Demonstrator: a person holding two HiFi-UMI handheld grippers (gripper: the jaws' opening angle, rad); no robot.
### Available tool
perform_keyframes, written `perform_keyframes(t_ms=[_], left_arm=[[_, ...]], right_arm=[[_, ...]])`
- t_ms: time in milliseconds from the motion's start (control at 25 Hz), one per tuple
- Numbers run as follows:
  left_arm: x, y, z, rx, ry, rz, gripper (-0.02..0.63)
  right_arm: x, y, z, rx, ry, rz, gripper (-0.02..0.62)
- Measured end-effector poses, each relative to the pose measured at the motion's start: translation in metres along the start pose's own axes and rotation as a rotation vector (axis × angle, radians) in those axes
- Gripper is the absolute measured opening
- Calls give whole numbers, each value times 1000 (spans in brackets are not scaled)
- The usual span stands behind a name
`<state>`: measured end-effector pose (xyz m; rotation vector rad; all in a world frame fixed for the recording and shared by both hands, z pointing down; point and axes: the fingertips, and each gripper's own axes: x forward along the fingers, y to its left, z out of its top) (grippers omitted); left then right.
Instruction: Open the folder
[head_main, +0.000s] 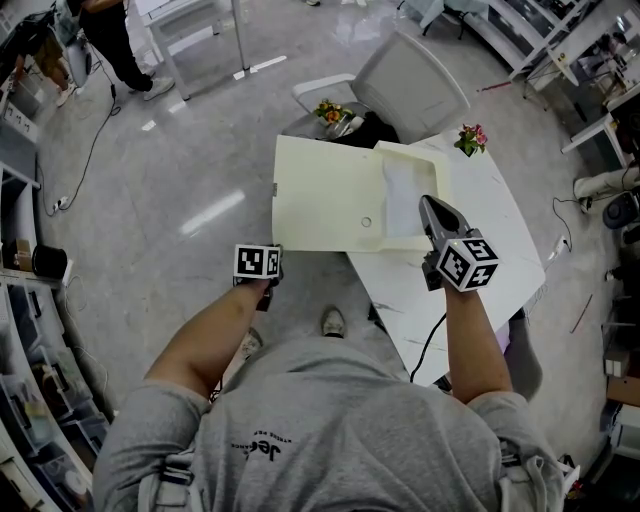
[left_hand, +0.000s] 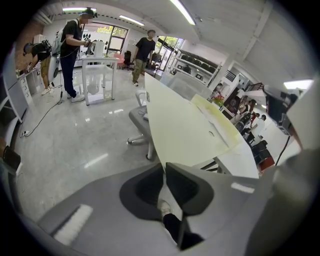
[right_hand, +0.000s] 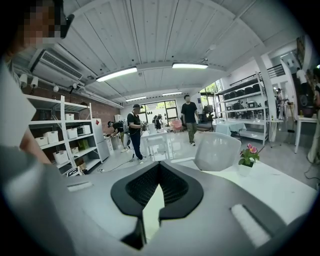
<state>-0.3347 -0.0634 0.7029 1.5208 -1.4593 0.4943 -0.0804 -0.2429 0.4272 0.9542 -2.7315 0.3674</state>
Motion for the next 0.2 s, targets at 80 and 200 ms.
perform_keyframes(t_ms=[80, 200], left_arm=[[1, 0, 0, 3, 0, 1, 75], [2, 0, -1, 5, -1, 3, 75]], right_arm=[[0, 0, -1, -2, -1, 0, 2], [-2, -1, -2, -3, -4, -1, 2]])
